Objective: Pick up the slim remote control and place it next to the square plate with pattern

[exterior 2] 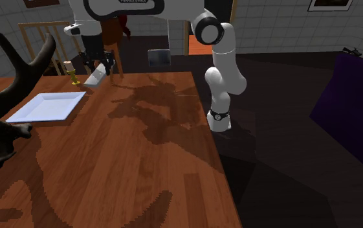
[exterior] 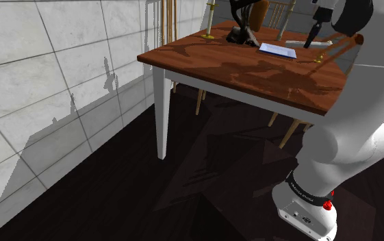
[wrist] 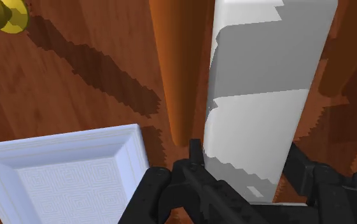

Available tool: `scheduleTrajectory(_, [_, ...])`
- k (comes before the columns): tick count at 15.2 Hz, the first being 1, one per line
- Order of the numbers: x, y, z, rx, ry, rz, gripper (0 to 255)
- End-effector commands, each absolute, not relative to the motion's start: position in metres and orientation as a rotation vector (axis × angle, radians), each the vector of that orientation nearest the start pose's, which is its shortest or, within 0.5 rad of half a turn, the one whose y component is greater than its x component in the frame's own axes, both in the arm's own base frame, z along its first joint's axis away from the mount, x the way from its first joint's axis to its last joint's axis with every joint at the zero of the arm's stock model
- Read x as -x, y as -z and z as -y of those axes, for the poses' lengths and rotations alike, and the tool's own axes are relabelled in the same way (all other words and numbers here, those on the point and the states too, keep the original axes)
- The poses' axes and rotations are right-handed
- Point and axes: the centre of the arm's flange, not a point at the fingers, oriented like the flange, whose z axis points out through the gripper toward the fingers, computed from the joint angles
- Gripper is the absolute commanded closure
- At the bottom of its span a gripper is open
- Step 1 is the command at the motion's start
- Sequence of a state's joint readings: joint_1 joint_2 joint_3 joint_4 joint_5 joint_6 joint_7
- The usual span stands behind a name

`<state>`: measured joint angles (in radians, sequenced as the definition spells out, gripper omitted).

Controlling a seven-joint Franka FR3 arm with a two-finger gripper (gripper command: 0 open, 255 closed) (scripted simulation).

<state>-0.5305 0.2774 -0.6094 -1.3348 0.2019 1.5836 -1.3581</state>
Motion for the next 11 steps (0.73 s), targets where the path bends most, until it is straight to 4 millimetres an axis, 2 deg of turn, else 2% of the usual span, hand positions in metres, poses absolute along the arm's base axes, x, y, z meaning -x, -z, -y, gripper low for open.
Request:
scheduleTrajectory(1, [-0.3,-0.585,0.562,3.102,-0.005,0.35,255])
scheduleTrajectory(5, [-0.269,-0.585,0.605,3.102,-0.005,0.35,255])
scheduleTrajectory(6, [-0.255,-0.585,0.624,3.102,-0.005,0.35,255])
scheduleTrajectory(11, [-0.255,-0.559,0.624,3.102,-0.005,0.35,255])
